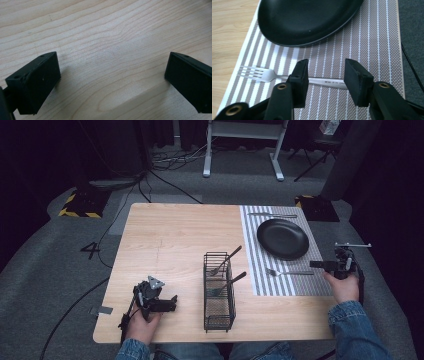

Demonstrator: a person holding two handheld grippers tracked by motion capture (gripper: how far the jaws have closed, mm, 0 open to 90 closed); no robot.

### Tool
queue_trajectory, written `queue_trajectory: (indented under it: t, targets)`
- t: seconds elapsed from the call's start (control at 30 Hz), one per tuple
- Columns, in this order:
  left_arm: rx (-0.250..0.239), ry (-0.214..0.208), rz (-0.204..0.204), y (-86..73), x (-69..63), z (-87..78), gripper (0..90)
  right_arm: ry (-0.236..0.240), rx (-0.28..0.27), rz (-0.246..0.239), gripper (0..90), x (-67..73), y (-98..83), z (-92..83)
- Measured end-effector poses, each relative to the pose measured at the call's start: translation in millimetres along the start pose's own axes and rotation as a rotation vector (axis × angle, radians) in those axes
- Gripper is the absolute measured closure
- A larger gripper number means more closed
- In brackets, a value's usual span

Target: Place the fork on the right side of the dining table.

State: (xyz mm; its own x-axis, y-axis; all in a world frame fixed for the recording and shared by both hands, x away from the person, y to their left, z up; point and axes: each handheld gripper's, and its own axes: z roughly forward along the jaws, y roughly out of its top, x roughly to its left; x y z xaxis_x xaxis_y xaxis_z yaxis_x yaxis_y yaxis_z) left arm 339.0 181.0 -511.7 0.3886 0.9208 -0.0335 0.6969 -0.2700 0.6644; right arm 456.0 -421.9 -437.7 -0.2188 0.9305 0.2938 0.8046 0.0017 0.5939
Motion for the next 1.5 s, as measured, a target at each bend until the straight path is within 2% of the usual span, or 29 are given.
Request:
queue_trajectory:
  t: [0.13,0.37,0.63,0.8,0.97,1.13,1.3,1.5]
  targets:
    - [0.000,0.000,-0.001,-0.3,-0.2,-0.3,0.3,0.021,-0.029,-0.040,50.7,11.4,-1.6,-10.9]
    - [0.000,0.000,0.001,-1.5,-0.5,-1.3,0.4,0.052,-0.053,-0.139,45.4,38.6,-6.6,-26.5]
    - [0.001,0.001,-0.002,-2.3,-1.1,-2.1,0.4,0.107,-0.046,-0.233,40.2,70.7,-11.4,-38.6]
    - [0.000,0.000,-0.002,-2.4,-1.1,-2.0,0.4,0.159,-0.034,-0.273,40.1,89.7,-17.6,-43.9]
    - [0.001,0.001,-0.003,-2.3,-1.1,-2.1,0.4,0.199,-0.025,-0.301,39.5,103.8,-24.5,-48.8]
    - [0.001,0.000,0.004,-1.3,-0.3,-1.3,0.3,0.263,-0.015,-0.330,38.4,116.5,-32.5,-52.9]
    - [0.000,-0.001,-0.002,0.5,-0.6,0.5,0.2,0.285,-0.015,-0.376,37.7,129.5,-43.2,-53.5]
    - [0.004,-0.002,0.004,2.8,0.2,2.1,0.3,0.295,-0.030,-0.397,37.7,136.6,-56.9,-49.3]
